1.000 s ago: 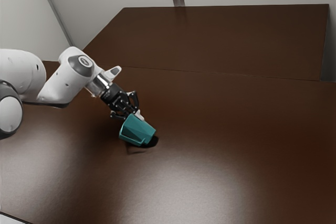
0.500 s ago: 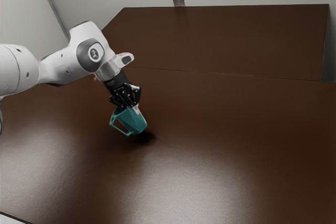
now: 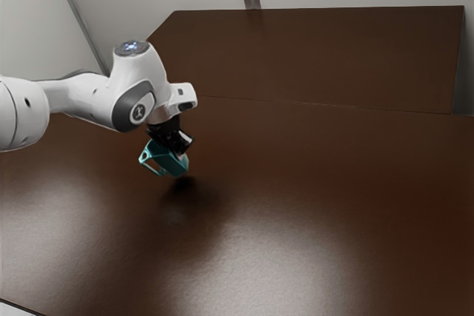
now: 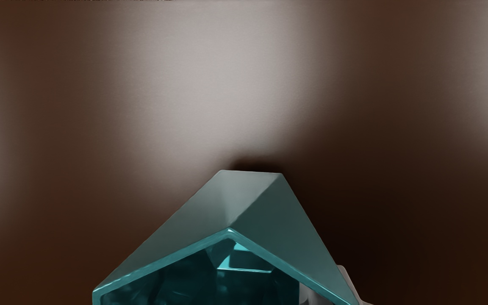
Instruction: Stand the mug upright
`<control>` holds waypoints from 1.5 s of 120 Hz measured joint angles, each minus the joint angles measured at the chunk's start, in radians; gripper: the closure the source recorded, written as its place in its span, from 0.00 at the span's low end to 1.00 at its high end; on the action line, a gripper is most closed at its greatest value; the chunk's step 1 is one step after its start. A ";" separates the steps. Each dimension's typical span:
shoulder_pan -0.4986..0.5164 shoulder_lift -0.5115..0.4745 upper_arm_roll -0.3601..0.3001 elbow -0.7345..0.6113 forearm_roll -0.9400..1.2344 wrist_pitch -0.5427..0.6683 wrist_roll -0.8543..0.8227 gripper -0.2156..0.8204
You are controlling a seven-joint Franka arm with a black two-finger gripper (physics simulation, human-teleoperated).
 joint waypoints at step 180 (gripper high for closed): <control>0.019 -0.050 -0.001 0.140 -0.071 -0.098 -0.005 0.24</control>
